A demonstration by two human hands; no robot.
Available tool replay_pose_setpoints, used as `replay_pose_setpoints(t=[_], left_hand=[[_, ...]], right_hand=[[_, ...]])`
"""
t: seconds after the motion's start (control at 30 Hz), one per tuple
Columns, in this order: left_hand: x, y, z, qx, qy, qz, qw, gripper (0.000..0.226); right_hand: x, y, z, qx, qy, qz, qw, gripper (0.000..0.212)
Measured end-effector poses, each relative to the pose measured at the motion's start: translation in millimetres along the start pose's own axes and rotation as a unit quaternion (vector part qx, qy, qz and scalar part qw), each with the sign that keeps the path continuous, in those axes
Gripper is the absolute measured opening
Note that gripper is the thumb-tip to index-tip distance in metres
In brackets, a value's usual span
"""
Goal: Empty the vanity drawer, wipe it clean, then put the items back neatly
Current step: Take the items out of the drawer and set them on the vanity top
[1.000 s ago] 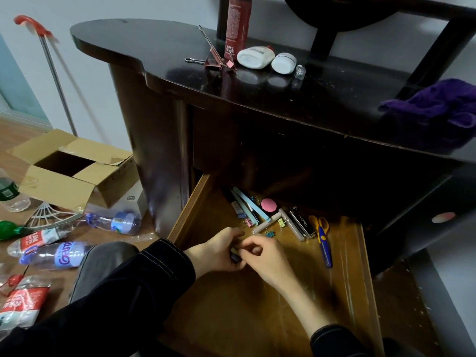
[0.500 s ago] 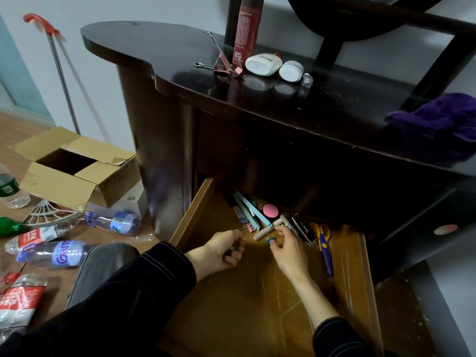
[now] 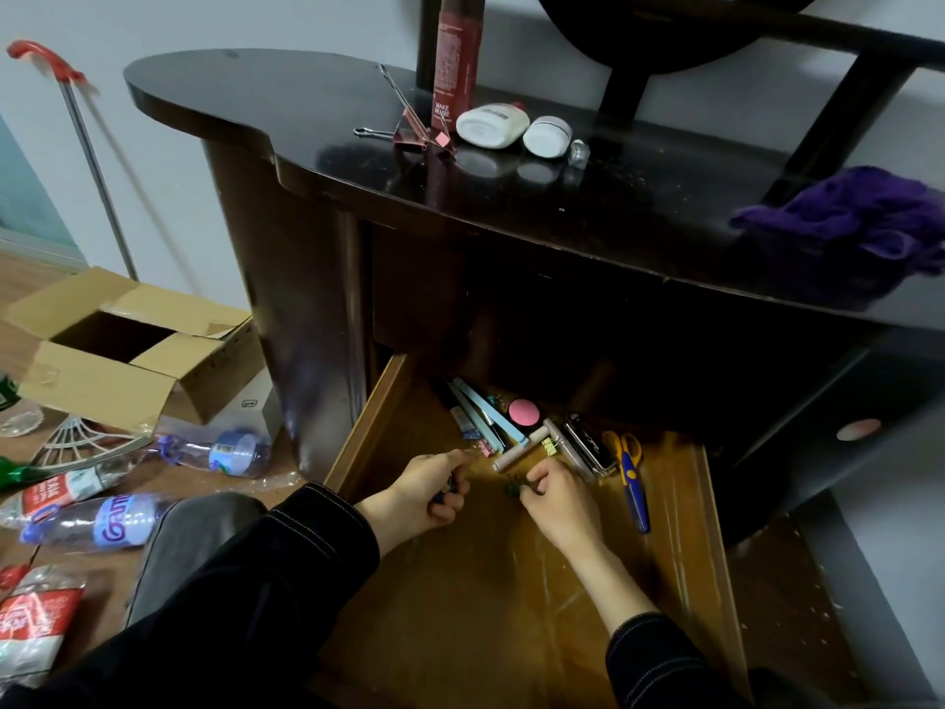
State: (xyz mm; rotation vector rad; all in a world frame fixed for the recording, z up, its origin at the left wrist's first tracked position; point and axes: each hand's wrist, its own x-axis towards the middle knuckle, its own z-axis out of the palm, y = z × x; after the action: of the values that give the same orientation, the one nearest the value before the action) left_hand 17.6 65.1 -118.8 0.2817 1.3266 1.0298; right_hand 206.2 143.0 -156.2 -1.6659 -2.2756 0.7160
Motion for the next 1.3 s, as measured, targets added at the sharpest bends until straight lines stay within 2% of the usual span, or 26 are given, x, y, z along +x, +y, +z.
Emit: replay_pose_setpoints(t=[0.13, 0.27, 0.47, 0.6, 0.7, 0.87, 1.03, 1.17, 1.3], left_hand=[[0, 0, 0, 0.008, 0.009, 0.000, 1.000, 0.032], [0, 1, 2, 0.011, 0.007, 0.002, 1.000, 0.033], [-1, 2, 4, 0.002, 0.001, 0.004, 1.000, 0.022], [-7, 4, 6, -0.024, -0.022, 0.008, 0.999, 0.013], [-11, 7, 6, -0.027, -0.034, 0.025, 0.999, 0.010], [-21, 9, 10, 0.031, -0.028, 0.097, 0.994, 0.008], [-61, 35, 18, 0.065, -0.087, 0.176, 0.979, 0.017], [-118, 82, 35, 0.120, -0.133, 0.282, 0.943, 0.027], [-179, 137, 44, 0.182, -0.113, 0.415, 0.884, 0.036]], right_hand=[[0, -2, 2, 0.015, -0.022, -0.036, 0.999, 0.032], [0, 1, 7, -0.015, -0.038, -0.067, 0.997, 0.009], [-3, 6, 4, 0.032, -0.039, -0.042, 0.998, 0.019], [-7, 1, -4, 0.177, -0.048, 0.000, 0.983, 0.009], [-12, -8, -23, 0.273, 0.003, 0.017, 0.962, 0.006], [-28, -27, -57, 0.277, 0.018, -0.020, 0.961, 0.007], [-47, -59, -110, 0.240, 0.036, -0.107, 0.964, 0.012], [-61, -101, -155, 0.255, 0.054, -0.172, 0.950, 0.012], [-79, -147, -195, 0.249, 0.083, -0.245, 0.933, 0.011]])
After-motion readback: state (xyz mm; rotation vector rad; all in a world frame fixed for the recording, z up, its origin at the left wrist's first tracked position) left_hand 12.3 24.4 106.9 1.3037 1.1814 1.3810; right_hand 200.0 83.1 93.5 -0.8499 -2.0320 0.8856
